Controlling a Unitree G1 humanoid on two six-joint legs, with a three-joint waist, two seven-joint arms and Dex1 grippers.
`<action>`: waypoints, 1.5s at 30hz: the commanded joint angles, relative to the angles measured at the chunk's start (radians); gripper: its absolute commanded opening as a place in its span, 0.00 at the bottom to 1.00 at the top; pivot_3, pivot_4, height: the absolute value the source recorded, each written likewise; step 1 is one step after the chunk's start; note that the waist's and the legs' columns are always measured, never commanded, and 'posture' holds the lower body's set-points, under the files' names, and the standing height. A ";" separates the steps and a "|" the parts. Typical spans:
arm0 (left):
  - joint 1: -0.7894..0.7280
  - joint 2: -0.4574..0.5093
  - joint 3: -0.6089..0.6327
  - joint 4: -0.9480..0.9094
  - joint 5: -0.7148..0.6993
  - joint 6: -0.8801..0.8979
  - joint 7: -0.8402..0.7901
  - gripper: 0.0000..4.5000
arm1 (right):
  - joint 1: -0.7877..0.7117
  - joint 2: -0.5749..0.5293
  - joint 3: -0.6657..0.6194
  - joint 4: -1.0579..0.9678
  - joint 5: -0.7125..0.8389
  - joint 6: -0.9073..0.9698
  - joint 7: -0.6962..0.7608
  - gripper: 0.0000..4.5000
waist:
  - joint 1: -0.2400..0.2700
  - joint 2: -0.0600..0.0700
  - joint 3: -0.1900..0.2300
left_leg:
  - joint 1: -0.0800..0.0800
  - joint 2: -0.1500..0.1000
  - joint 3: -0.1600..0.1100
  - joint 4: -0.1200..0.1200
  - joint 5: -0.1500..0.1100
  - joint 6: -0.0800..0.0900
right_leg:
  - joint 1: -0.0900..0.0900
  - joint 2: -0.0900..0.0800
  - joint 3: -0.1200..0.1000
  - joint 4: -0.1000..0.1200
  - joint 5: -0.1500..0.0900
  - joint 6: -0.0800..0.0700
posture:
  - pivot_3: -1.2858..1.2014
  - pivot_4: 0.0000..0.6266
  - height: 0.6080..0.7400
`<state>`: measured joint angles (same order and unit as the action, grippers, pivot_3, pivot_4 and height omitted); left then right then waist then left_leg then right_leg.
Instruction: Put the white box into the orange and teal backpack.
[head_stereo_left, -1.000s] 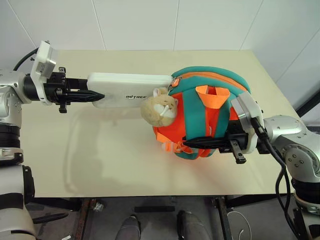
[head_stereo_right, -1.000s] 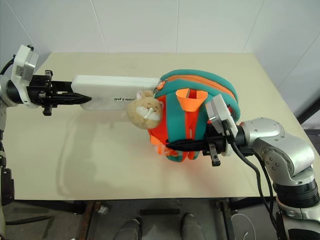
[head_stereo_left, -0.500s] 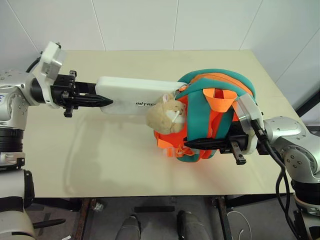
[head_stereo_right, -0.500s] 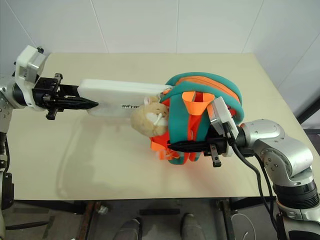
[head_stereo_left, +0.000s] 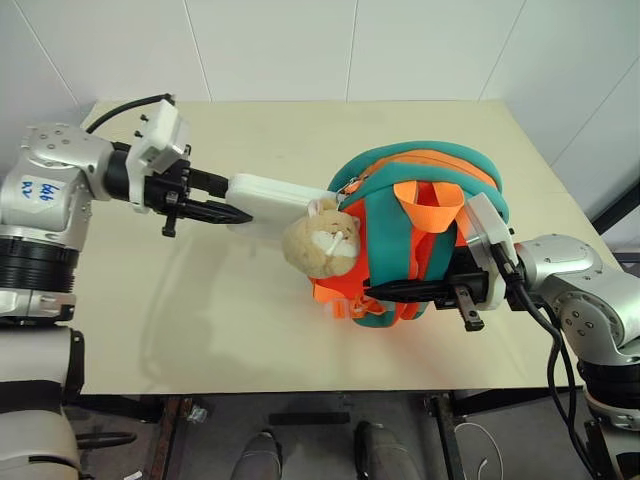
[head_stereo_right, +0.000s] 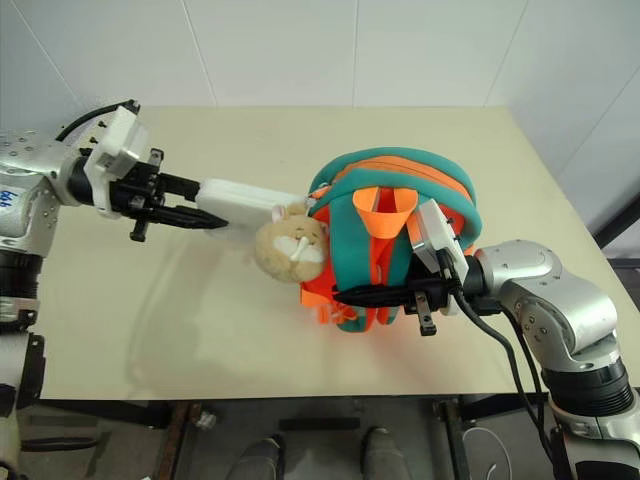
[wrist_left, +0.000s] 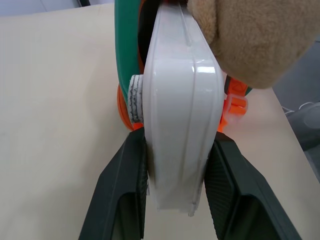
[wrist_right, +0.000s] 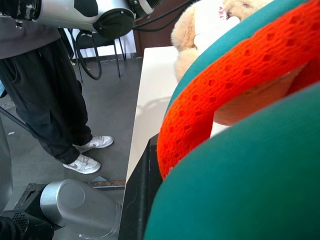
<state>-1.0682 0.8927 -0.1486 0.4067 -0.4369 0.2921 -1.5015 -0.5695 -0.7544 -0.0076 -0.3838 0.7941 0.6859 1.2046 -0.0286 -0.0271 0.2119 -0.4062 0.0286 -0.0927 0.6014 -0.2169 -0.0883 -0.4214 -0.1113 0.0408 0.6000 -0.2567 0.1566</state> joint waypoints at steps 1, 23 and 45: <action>-0.026 -0.067 -0.011 -0.068 0.010 0.060 -0.004 0.27 | -0.030 0.014 -0.006 0.000 0.003 -0.020 -0.005 0.00 | 0.001 0.000 0.000 | 0.000 0.000 0.000 0.000 0.000 0.000 | 0.000 0.000 0.000 0.000 0.000 0.000 | 0.52 0.24 1.00; -0.065 -0.445 -0.113 -0.066 0.216 0.260 0.304 0.55 | -0.039 0.034 -0.003 -0.015 0.009 -0.007 -0.029 0.00 | 0.001 0.000 0.000 | 0.000 0.000 0.000 0.009 0.000 0.001 | 0.001 0.002 0.003 0.004 0.001 0.001 | 0.52 0.24 1.00; 0.159 -0.066 0.188 -0.491 -0.130 0.577 0.165 1.00 | -0.008 0.040 -0.011 -0.025 0.017 -0.019 -0.055 0.00 | 0.002 0.001 0.001 | 0.000 0.000 0.000 0.008 -0.001 0.001 | 0.001 0.002 0.004 0.004 0.000 0.001 | 0.52 0.24 1.00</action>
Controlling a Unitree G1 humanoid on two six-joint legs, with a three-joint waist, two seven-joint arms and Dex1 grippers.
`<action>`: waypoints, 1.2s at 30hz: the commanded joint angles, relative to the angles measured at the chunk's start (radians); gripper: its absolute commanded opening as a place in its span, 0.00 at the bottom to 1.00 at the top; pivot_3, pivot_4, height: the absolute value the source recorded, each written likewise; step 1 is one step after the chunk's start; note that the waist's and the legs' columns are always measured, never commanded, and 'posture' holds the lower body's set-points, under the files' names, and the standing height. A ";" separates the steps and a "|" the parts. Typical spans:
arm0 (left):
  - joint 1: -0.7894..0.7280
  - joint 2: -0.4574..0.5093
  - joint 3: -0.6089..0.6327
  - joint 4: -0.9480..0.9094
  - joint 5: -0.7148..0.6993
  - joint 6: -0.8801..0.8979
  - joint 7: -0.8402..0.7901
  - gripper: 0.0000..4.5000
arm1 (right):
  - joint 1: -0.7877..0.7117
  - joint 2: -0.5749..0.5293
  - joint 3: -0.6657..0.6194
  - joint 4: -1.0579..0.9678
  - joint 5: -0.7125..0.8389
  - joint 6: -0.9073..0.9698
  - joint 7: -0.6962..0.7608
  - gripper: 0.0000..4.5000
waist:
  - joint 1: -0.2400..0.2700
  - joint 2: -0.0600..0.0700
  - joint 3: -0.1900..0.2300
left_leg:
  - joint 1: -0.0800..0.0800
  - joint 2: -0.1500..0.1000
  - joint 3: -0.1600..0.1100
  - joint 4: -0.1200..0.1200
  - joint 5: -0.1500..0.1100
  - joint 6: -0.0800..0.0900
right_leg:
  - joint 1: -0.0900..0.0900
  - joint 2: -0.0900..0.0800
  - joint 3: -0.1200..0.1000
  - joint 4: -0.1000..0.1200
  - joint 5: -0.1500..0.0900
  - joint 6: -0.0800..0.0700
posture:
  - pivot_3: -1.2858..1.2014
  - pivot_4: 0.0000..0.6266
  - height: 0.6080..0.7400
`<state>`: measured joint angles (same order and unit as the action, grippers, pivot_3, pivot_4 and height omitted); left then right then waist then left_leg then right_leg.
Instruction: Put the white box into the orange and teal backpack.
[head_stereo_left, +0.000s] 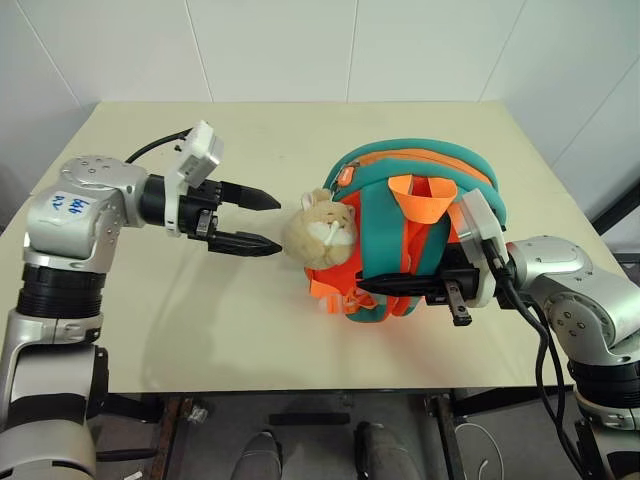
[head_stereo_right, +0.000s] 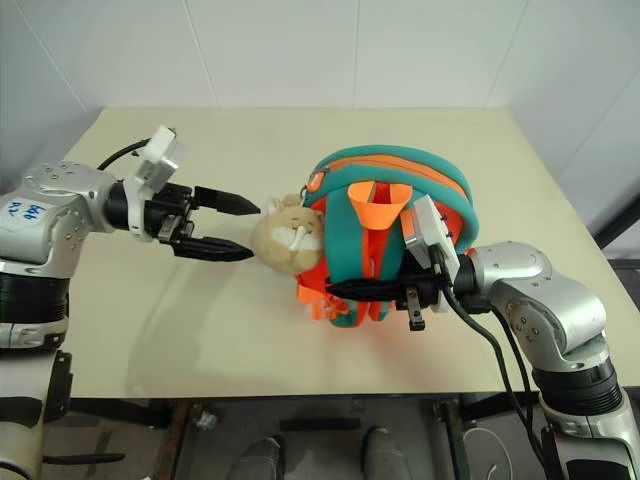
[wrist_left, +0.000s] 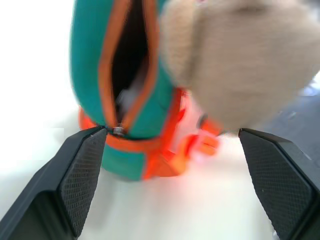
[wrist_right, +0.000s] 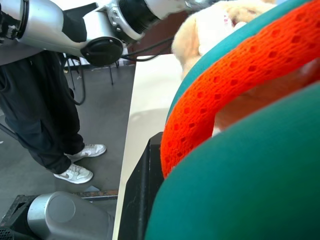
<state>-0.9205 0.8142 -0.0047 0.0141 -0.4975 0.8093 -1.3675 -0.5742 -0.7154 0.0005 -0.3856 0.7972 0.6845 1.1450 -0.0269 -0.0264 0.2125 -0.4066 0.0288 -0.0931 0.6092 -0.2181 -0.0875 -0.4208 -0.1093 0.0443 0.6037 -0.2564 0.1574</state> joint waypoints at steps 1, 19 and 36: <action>0.022 0.004 0.050 -0.123 -0.083 0.075 0.054 1.00 | -0.004 0.003 -0.017 -0.020 0.013 -0.020 0.005 0.00 | -0.001 0.000 0.000 | 0.000 0.000 0.000 0.000 0.000 0.000 | 0.000 0.000 0.000 0.000 0.000 0.000 | 0.52 0.24 1.00; -0.008 -0.114 0.048 -0.125 -0.124 0.124 0.278 0.44 | 0.043 0.098 -0.074 -0.031 0.045 -0.062 -0.069 0.00 | -0.001 0.000 0.000 | 0.001 0.000 0.000 0.002 0.000 0.000 | 0.001 0.000 0.000 -0.001 0.000 0.000 | 0.52 0.24 1.00; -0.098 0.027 -0.054 0.175 0.027 0.022 0.198 0.38 | 0.168 0.185 -0.106 -0.143 0.140 -0.078 -0.176 0.00 | -0.004 0.000 0.000 | 0.001 0.000 0.000 0.000 0.000 0.000 | 0.002 0.000 0.000 -0.003 0.000 0.000 | 0.52 0.24 1.00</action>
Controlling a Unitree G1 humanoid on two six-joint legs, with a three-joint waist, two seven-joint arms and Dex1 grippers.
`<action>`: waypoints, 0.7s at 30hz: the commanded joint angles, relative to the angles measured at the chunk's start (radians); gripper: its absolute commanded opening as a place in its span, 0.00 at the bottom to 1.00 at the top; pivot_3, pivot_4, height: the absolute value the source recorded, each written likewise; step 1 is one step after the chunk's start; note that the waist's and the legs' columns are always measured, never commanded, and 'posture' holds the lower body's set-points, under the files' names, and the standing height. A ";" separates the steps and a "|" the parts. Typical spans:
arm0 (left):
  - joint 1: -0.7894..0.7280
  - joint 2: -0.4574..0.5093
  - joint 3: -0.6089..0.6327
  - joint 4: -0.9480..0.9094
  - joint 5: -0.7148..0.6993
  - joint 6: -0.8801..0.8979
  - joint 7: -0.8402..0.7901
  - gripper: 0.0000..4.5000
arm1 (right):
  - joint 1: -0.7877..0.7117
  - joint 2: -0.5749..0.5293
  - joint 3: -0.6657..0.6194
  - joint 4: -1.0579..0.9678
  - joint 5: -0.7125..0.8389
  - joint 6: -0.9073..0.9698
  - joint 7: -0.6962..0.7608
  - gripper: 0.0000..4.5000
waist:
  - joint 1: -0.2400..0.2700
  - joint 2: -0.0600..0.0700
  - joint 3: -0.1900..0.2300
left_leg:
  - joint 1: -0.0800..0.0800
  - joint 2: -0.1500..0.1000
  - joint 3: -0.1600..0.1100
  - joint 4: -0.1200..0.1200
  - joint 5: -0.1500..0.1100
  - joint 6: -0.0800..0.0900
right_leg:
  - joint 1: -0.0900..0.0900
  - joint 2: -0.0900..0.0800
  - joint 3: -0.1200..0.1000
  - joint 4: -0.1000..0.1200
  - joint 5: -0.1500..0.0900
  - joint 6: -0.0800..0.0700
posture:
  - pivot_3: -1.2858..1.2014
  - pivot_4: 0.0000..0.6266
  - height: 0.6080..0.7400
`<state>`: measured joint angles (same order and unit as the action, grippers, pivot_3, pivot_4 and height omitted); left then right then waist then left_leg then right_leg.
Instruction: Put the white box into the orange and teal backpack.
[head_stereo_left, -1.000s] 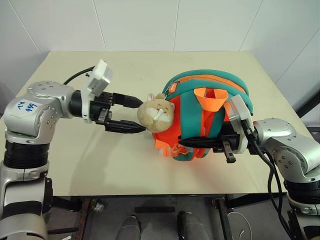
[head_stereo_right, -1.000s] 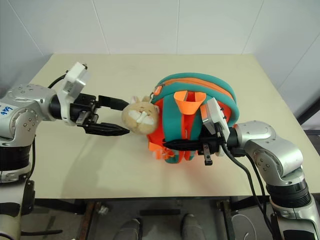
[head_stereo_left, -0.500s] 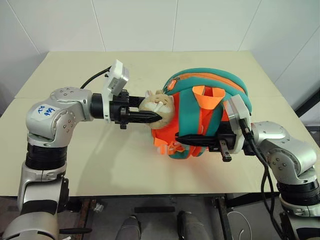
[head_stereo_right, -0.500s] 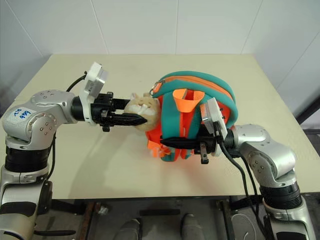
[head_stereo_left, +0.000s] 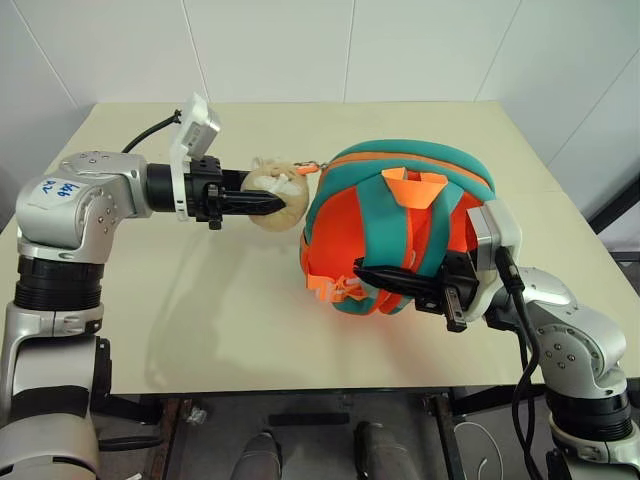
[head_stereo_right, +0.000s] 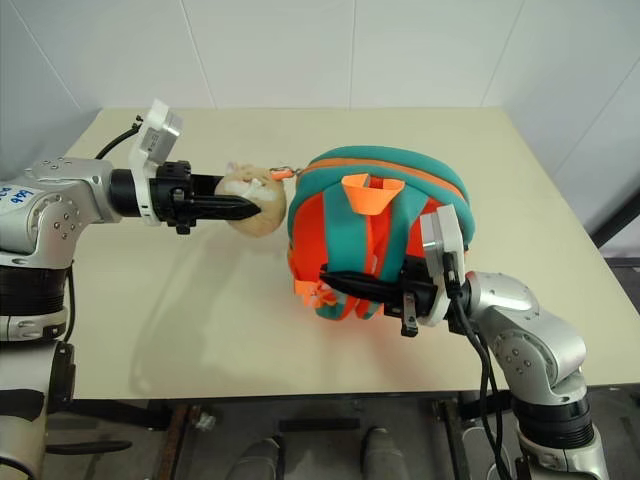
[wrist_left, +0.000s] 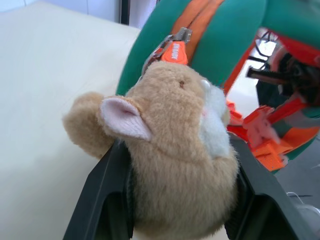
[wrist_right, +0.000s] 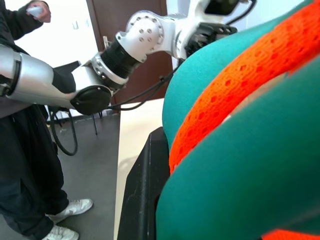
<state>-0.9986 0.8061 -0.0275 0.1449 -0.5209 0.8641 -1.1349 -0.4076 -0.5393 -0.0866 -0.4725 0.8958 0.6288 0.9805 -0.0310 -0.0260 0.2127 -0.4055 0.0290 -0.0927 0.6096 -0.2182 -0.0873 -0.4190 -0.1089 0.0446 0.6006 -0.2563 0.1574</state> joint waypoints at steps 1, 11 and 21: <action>-0.018 0.042 -0.056 0.058 0.072 -0.045 -0.051 0.38 | 0.003 0.011 -0.016 -0.059 0.042 -0.023 -0.015 0.00 | 0.001 0.000 0.000 | 0.000 0.000 0.000 0.000 0.000 0.000 | 0.000 0.000 0.000 0.000 0.000 0.000 | 0.52 0.24 1.00; 0.001 0.028 -0.265 0.191 0.272 -0.197 -0.148 0.38 | 0.006 0.012 -0.004 -0.068 0.051 -0.014 -0.051 0.00 | 0.001 0.000 0.000 | 0.000 0.000 0.000 0.000 0.000 0.000 | 0.000 0.000 0.000 -0.001 -0.001 -0.002 | 0.52 0.24 1.00; 0.034 -0.058 -0.350 0.284 0.394 -0.291 -0.142 0.38 | -0.008 -0.031 -0.008 -0.043 0.031 0.000 -0.057 0.00 | 0.002 0.000 0.000 | 0.000 0.000 0.000 0.000 -0.001 0.001 | 0.000 0.000 0.000 -0.001 -0.001 -0.002 | 0.52 0.24 1.00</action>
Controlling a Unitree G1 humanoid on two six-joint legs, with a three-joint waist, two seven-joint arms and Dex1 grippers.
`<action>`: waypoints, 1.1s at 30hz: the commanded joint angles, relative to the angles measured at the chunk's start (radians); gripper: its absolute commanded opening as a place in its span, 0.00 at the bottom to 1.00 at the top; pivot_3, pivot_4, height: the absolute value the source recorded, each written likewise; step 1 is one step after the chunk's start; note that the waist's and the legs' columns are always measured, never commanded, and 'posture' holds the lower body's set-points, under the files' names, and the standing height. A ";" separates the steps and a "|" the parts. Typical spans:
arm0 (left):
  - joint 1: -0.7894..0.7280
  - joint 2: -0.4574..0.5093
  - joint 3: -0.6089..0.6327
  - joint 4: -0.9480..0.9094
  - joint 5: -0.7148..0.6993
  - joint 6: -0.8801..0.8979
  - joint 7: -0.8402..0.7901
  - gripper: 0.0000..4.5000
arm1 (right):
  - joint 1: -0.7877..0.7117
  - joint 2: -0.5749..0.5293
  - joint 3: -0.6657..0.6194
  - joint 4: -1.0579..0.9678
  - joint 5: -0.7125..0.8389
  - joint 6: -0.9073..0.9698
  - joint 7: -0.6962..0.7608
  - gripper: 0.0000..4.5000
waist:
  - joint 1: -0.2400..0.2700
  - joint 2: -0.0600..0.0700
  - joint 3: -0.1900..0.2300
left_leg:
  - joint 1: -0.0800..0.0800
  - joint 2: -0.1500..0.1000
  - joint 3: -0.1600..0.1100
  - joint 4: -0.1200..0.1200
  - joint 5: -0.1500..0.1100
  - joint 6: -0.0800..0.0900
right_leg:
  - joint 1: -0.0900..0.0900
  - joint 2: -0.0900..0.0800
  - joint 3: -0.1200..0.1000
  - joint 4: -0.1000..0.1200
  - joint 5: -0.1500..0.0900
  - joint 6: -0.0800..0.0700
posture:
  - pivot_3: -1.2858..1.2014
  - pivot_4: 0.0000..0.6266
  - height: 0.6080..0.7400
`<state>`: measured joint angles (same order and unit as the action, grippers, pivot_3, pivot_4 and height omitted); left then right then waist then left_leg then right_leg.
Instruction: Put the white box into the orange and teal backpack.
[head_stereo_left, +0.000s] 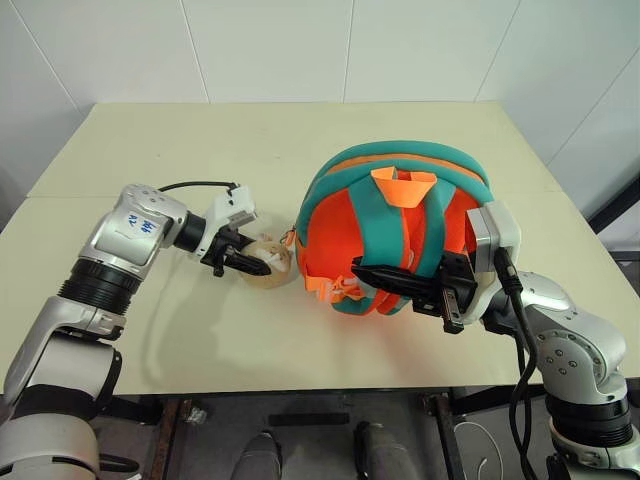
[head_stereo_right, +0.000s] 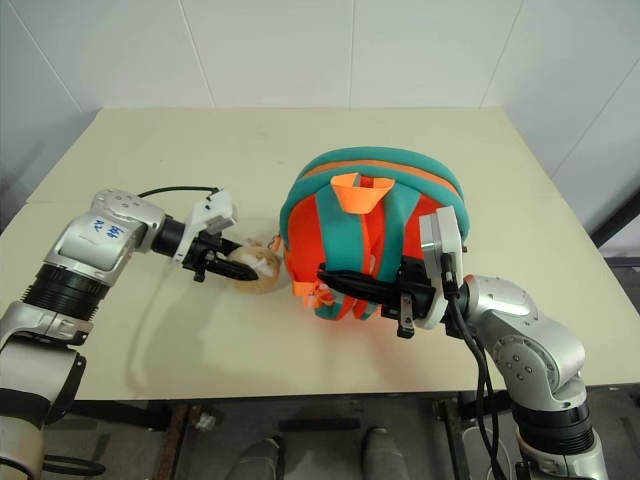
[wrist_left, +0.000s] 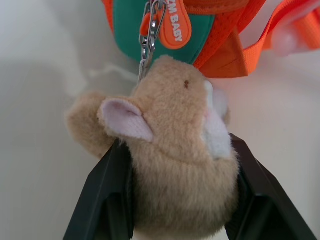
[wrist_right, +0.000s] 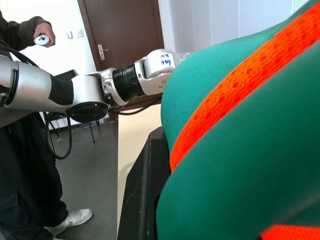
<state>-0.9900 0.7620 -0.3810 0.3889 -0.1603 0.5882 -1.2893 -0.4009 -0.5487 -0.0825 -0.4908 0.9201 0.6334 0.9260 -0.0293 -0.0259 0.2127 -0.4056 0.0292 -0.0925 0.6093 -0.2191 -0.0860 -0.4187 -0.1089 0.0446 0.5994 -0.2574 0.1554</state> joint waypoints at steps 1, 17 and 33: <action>0.026 -0.035 0.033 0.050 0.013 -0.028 0.019 0.38 | -0.016 -0.031 -0.013 -0.023 0.005 0.001 -0.002 0.00 | 0.000 0.000 0.000 | 0.000 0.000 0.000 0.000 0.000 0.000 | 0.000 0.000 0.000 0.000 0.000 0.000 | 0.52 0.24 1.00; 0.116 -0.106 0.440 0.152 -0.147 -0.448 0.086 0.99 | 0.053 -0.412 -0.168 -0.049 0.035 0.166 0.083 0.95 | 0.005 0.000 0.000 | -0.001 0.000 0.000 0.001 -0.001 0.001 | 0.003 -0.001 -0.001 -0.006 0.002 0.004 | 0.52 0.24 1.00; 0.124 -0.089 0.590 0.310 -0.281 -0.499 -0.161 1.00 | 0.504 -0.519 -0.738 0.108 -0.197 0.070 0.209 0.99 | 0.028 -0.001 0.000 | 0.001 0.000 0.004 0.004 -0.002 0.002 | 0.007 -0.002 0.000 -0.012 -0.003 -0.010 | 0.52 0.24 1.00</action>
<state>-0.8467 0.6780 0.1842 0.7024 -0.4095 0.0989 -1.4420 0.1261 -1.0902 -0.7706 -0.4144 0.7316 0.7572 1.1526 -0.0016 -0.0269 0.2123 -0.4041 0.0292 -0.0884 0.6130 -0.2210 -0.0844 -0.4107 -0.1105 0.0443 0.5864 -0.2593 0.1457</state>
